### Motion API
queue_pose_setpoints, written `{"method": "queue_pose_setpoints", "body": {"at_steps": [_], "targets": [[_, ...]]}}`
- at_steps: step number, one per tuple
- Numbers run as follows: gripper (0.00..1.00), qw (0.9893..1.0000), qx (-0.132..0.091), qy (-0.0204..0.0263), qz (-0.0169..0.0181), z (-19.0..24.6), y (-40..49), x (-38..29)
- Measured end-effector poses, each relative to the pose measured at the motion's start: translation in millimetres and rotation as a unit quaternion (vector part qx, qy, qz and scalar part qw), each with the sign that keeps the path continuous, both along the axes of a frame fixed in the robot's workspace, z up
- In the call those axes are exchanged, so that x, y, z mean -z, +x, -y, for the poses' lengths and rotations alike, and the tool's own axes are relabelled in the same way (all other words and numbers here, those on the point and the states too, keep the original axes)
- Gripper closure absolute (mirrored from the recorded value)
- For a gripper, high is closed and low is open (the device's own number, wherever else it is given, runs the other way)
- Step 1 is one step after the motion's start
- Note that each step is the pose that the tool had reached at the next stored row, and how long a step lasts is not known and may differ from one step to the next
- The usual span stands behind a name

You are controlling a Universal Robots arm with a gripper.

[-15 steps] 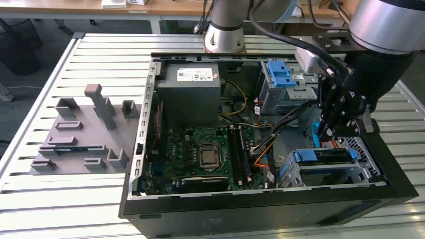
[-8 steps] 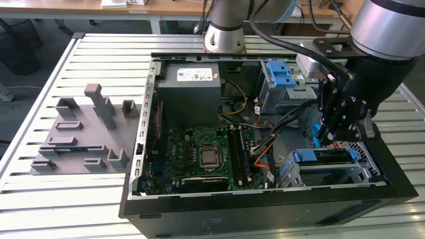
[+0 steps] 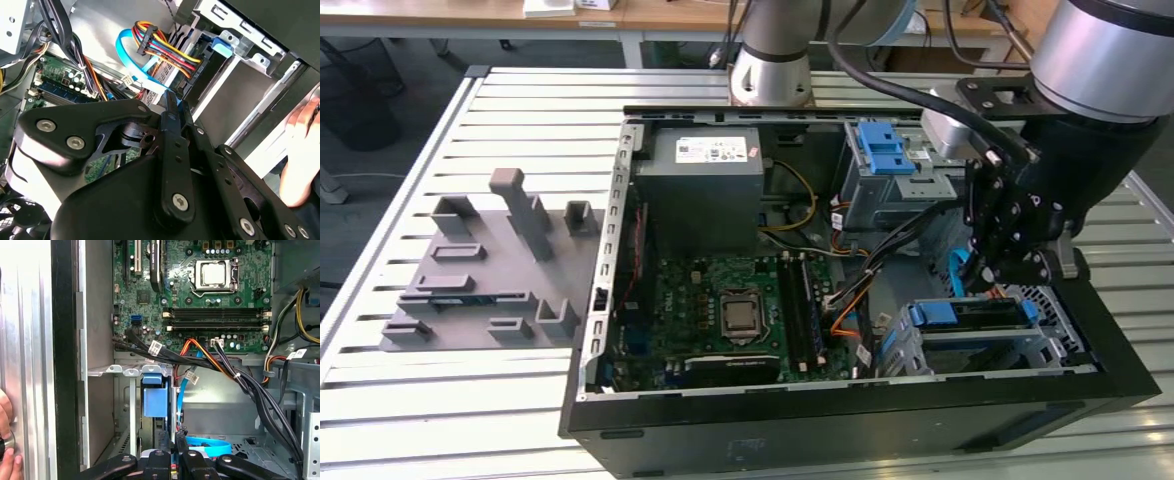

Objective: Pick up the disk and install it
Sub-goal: 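Insert the second disk wire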

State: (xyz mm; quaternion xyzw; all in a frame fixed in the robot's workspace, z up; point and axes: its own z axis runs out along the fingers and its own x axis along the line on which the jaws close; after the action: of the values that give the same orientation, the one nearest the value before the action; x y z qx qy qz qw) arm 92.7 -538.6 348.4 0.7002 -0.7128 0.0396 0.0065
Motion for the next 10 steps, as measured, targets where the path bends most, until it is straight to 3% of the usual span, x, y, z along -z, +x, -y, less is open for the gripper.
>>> {"method": "queue_pose_setpoints", "body": {"at_steps": [10], "targets": [[0.84, 1.0, 0.0, 0.0001, 0.0, 5.7, 0.8, 5.6]]}}
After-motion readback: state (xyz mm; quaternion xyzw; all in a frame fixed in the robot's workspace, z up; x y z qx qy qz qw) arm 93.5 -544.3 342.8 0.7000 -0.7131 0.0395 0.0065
